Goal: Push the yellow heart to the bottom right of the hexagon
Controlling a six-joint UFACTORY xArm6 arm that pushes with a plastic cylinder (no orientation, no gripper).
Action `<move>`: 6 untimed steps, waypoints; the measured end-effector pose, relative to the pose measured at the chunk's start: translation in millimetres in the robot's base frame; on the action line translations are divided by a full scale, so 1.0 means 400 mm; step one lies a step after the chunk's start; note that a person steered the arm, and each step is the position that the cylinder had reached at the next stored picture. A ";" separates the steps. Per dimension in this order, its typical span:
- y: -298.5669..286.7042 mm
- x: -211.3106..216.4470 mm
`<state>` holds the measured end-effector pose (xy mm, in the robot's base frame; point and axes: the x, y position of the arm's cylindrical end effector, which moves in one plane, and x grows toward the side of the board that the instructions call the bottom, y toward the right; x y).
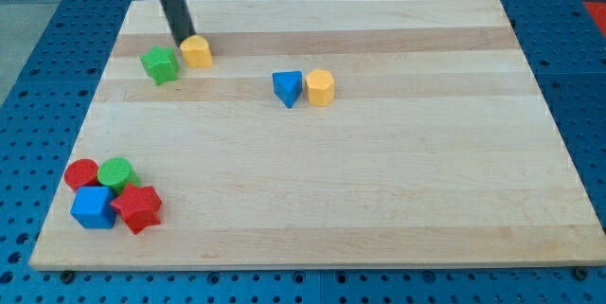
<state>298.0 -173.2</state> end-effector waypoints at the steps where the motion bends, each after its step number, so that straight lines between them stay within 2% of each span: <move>1: 0.091 0.059; 2: 0.133 0.132; 4: 0.133 0.138; 5: 0.133 0.240; 6: 0.133 0.280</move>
<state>410.0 -120.1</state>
